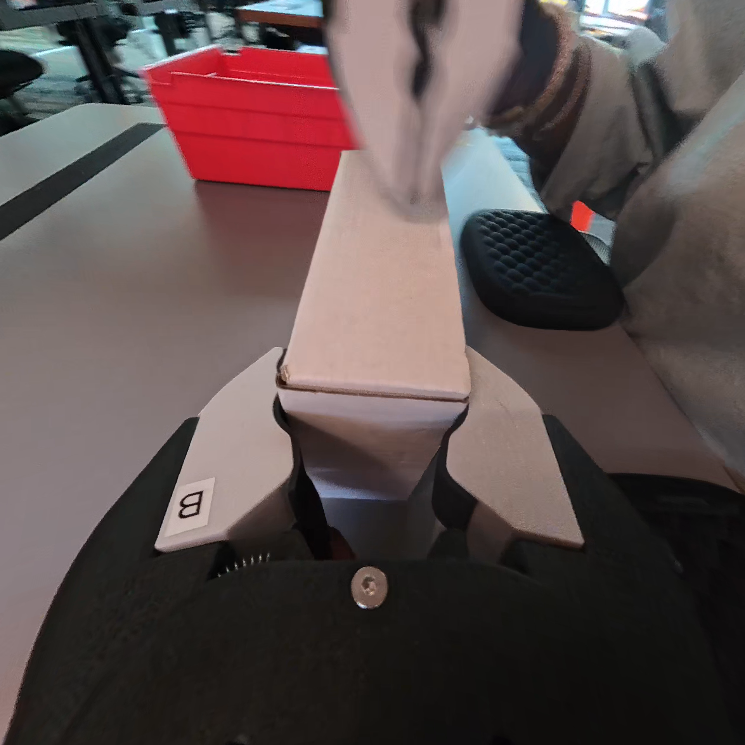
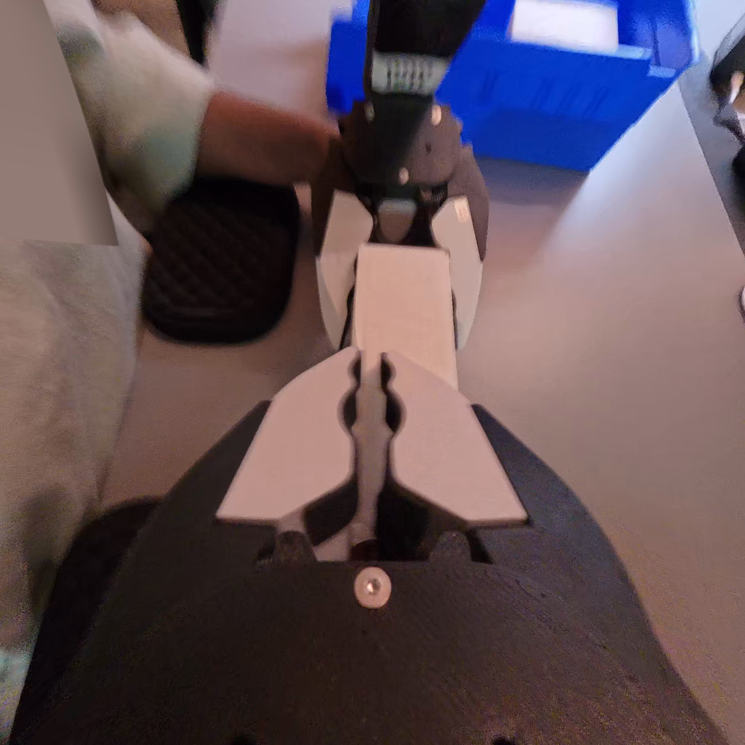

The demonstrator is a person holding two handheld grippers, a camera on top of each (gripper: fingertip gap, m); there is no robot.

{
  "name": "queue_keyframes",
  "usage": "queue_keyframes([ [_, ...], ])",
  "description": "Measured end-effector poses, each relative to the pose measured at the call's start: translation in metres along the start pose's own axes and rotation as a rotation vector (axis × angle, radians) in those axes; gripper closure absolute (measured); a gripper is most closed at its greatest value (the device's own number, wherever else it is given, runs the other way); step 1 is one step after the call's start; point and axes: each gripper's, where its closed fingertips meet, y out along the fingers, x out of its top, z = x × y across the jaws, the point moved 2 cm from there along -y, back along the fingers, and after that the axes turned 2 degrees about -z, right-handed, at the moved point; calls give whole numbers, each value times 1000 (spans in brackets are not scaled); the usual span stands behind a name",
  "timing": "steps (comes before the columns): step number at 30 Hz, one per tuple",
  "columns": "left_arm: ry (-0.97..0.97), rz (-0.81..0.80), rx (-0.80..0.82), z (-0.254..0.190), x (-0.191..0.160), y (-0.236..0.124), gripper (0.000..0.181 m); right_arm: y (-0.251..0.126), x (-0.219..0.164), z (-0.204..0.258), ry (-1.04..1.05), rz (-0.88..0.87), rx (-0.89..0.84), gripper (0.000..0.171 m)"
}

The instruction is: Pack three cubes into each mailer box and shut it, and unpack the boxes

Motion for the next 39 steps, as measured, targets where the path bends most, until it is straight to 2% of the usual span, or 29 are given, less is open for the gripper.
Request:
queue_keyframes([
  [1, 23, 0, -34, -7, 0, 2, 105, -7, 6, -16, 27, -57, -94, 171],
  [2, 30, 10, -44, -12, 1, 5, 105, -14, 4, -25, 17, -49, -135, 171],
  [5, -5, 35, -31, -11, 1, 9, 105, -16, -5, -22, -42, -5, -136, 171],
  [8, -10, 58, -7, -11, 1, 10, 105, -10, -2, 1, -132, 17, -138, 148],
  [12, -11, 58, 4, -11, 1, 10, 105, 4, -9, 29, -234, 87, -158, 144],
  [19, 1, 77, 4, -11, 0, 10, 105, 4, -15, 28, -312, 170, -216, 156],
  [22, 10, 106, 6, -12, -2, 8, 106, 5, -13, 32, -413, 201, -239, 167],
  [25, 8, 114, 13, -11, -3, 7, 106, 4, -10, 31, -465, 226, -267, 170],
  [36, 30, 182, 67, -6, -5, 7, 107, -1, -4, 22, -371, 173, -262, 171],
  [39, 66, 121, 152, -1, 2, 9, 106, -2, -4, 20, -352, 136, -297, 171],
])
